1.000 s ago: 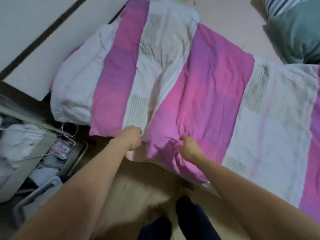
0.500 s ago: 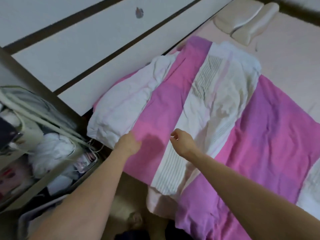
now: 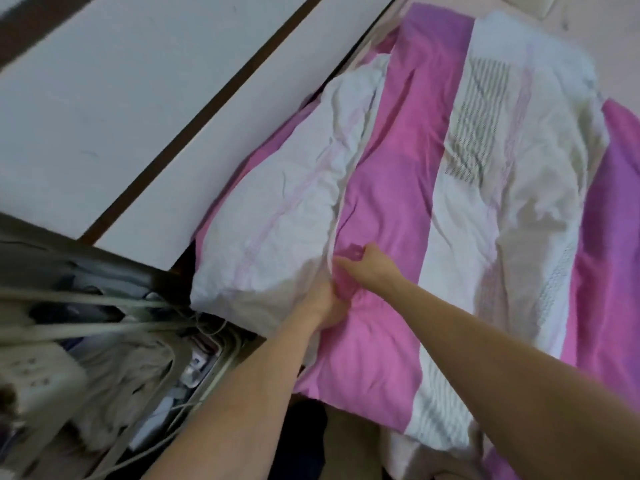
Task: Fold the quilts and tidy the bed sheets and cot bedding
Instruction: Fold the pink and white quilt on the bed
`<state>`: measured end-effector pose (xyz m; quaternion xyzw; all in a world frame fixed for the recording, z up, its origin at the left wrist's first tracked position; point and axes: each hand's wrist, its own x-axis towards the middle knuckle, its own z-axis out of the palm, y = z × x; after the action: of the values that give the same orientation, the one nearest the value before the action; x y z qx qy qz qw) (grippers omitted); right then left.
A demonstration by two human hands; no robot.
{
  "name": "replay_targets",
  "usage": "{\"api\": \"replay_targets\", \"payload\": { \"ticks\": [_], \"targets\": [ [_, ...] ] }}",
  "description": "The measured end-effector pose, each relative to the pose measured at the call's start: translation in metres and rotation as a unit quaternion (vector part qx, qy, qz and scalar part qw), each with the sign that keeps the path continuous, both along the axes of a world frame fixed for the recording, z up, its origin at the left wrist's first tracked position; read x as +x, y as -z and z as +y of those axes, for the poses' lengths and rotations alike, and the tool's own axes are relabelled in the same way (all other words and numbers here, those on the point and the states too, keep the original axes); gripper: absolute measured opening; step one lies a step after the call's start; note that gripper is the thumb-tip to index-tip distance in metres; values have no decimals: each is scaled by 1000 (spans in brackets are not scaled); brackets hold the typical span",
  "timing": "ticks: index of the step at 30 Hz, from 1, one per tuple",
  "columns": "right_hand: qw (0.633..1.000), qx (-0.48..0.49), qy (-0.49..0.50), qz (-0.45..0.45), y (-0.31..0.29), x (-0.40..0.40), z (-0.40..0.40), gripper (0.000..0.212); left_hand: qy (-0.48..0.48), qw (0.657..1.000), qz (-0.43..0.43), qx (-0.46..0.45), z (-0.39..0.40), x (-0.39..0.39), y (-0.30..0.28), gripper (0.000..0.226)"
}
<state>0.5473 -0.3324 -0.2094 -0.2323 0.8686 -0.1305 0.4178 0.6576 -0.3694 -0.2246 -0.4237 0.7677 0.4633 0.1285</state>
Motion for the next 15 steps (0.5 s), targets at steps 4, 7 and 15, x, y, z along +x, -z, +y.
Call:
{"api": "replay_targets", "payload": {
  "ticks": [4, 7, 15],
  "targets": [
    [995, 97, 22, 17, -13, 6, -38, 76, 57, 996, 66, -36, -29, -2, -32, 20],
    [998, 37, 33, 40, -29, 8, -61, 24, 91, 991, 14, -98, -71, 23, -55, 21],
    [981, -180, 67, -39, -62, 63, -182, 4, 25, 957, -121, -263, -197, 85, -94, 20]
  ]
}}
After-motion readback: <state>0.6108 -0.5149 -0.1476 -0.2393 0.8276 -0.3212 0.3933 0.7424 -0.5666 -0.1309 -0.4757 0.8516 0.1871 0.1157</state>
